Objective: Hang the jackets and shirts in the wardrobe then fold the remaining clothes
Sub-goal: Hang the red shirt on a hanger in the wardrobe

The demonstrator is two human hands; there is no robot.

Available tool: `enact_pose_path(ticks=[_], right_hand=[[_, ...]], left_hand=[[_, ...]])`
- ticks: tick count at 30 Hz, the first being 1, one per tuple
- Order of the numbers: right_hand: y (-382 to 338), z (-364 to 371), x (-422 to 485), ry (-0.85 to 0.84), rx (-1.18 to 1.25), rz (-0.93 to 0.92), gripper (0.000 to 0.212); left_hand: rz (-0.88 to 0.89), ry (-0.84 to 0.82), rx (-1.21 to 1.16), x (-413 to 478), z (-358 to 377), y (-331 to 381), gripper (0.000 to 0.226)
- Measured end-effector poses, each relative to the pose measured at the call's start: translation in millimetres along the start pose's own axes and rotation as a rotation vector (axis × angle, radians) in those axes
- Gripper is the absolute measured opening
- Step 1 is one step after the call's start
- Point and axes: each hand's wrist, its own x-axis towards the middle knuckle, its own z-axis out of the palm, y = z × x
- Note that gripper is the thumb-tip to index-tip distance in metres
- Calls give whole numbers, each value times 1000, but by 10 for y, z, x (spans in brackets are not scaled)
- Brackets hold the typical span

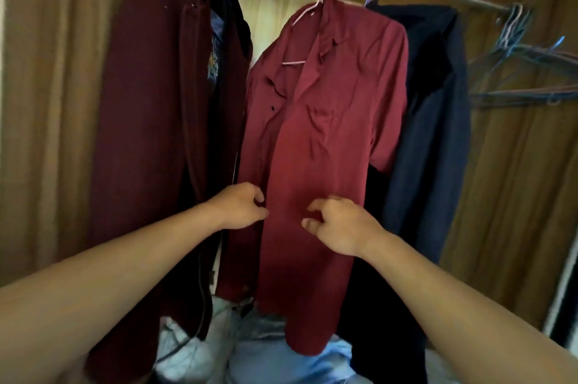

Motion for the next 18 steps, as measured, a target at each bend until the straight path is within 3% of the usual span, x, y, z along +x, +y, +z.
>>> enact_pose_path(ticks=[9,18], right_hand=[[725,344,-1380,-187,4,86,41],[1501,277,-2585,-262,191,203,36]], left_hand=[[-87,-240,186,-1218,1056,473,43],[130,-342,238,-1667,1890,1706,35]])
